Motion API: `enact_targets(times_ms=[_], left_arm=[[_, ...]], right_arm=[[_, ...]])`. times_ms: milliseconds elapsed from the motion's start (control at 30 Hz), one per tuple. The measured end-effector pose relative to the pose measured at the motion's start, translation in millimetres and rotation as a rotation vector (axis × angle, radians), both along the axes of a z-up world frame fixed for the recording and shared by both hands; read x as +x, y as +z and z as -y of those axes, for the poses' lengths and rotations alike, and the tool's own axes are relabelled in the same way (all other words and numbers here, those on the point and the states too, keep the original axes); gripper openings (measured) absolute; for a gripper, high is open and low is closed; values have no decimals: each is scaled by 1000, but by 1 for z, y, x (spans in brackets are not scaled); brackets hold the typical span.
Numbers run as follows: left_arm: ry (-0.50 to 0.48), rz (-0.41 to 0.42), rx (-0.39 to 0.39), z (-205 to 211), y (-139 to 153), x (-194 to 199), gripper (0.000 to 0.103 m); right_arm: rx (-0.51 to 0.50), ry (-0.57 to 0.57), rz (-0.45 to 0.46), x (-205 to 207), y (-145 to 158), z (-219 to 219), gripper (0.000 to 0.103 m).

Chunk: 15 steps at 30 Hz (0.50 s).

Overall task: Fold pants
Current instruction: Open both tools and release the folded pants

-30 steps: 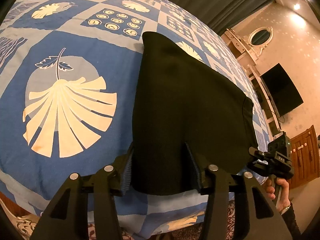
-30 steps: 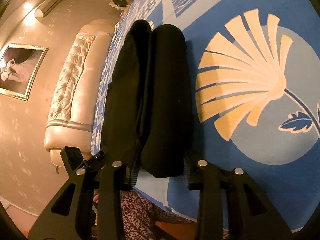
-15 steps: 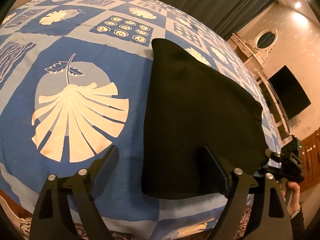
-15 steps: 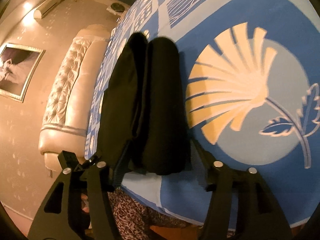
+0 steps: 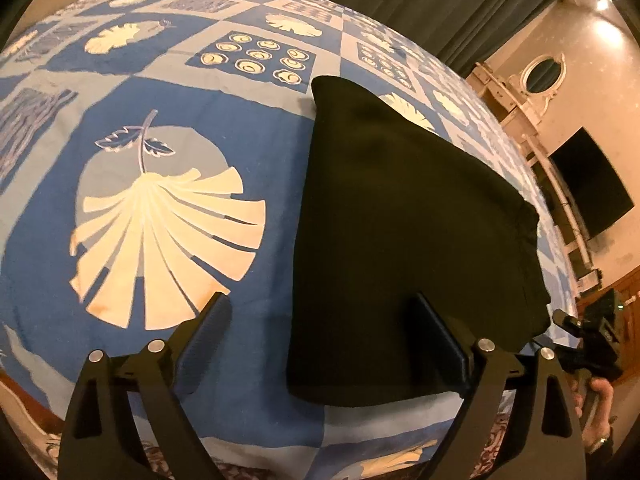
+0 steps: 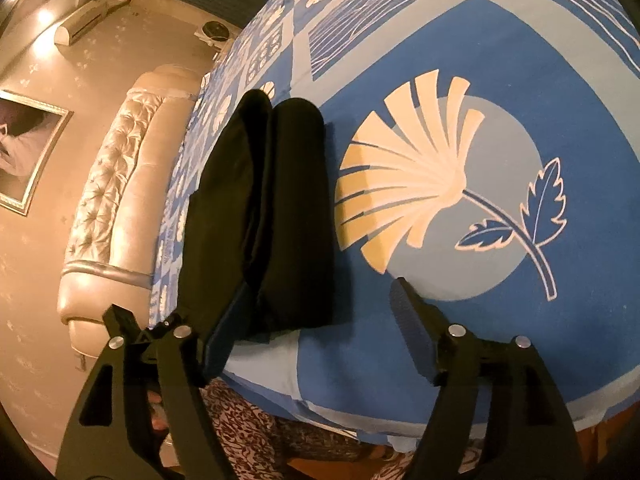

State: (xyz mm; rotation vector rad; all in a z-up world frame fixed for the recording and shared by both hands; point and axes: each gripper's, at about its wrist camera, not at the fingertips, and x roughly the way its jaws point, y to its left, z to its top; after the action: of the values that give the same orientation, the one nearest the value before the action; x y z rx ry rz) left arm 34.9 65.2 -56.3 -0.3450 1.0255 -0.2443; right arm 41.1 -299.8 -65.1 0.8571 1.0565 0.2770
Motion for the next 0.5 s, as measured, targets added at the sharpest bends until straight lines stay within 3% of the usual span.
enact_targets(times_ms=[500], left_arm=[[76, 107, 244, 21, 34, -56, 91]], right_arm=[[-297, 93, 26, -16, 26, -54, 75]])
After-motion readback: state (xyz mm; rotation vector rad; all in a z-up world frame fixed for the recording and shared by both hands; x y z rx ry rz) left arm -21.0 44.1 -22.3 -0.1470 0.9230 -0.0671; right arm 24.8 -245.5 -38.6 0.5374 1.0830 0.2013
